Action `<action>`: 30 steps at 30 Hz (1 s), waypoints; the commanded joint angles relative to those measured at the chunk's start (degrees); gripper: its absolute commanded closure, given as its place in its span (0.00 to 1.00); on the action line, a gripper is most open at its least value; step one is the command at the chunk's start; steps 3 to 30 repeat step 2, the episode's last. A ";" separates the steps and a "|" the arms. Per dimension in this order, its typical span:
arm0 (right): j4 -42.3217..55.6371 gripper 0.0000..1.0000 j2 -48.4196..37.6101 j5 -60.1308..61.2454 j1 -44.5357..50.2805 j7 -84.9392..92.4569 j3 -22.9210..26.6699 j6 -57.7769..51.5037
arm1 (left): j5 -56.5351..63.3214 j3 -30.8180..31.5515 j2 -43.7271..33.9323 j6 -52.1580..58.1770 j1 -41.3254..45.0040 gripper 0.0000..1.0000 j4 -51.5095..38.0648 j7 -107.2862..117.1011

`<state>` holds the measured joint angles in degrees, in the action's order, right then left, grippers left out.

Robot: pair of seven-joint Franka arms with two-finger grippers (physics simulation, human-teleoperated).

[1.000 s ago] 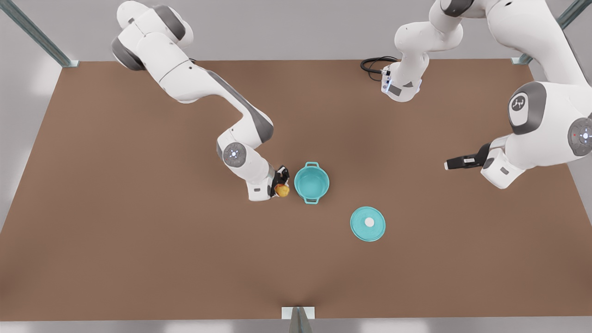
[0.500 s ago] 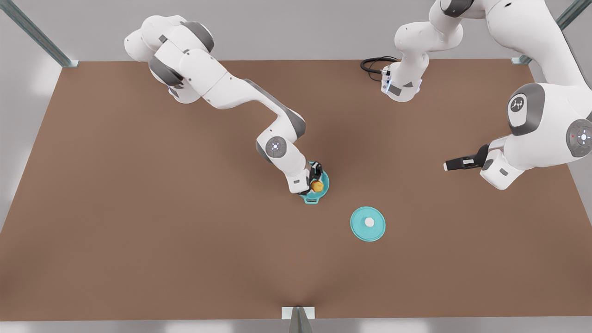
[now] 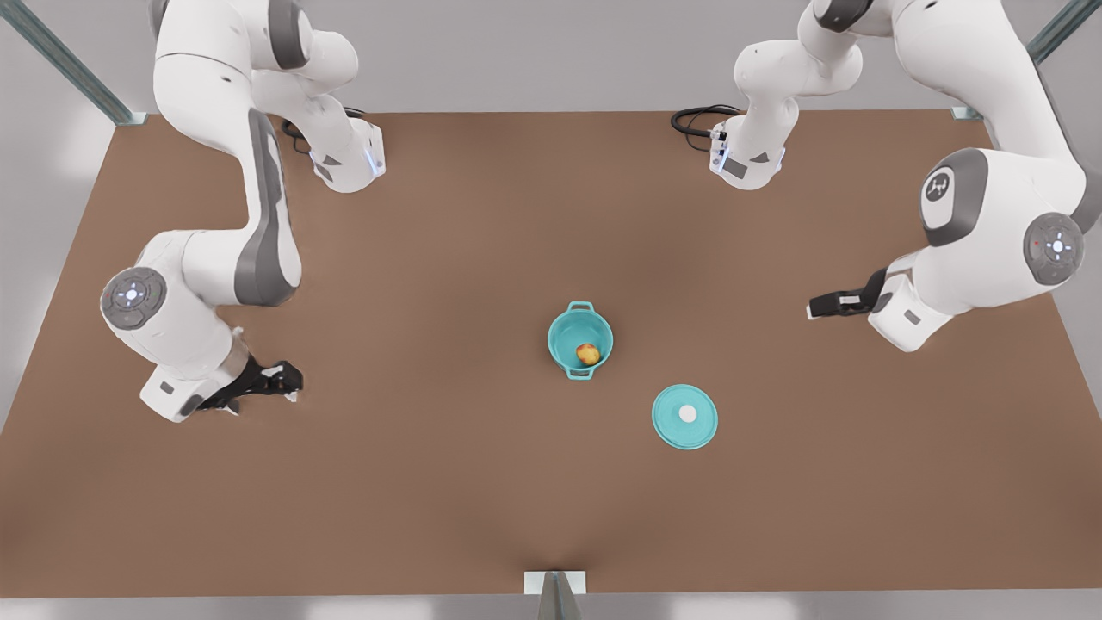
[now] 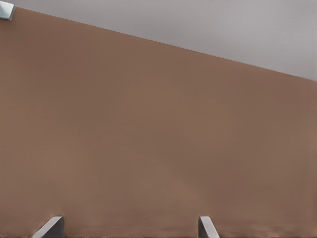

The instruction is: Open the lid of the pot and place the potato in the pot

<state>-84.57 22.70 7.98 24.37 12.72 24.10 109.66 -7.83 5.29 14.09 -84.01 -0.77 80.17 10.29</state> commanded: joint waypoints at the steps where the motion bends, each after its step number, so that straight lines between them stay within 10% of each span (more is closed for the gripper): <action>1: 0.02 0.00 0.24 0.28 0.06 9.17 1.12 -17.72 | 0.36 0.07 -0.03 -2.21 0.50 0.00 -0.19 -1.23; 30: 0.02 0.00 0.94 0.55 0.06 8.91 1.12 -17.64 | 0.45 0.07 -0.03 -2.21 0.77 0.00 -0.19 -1.23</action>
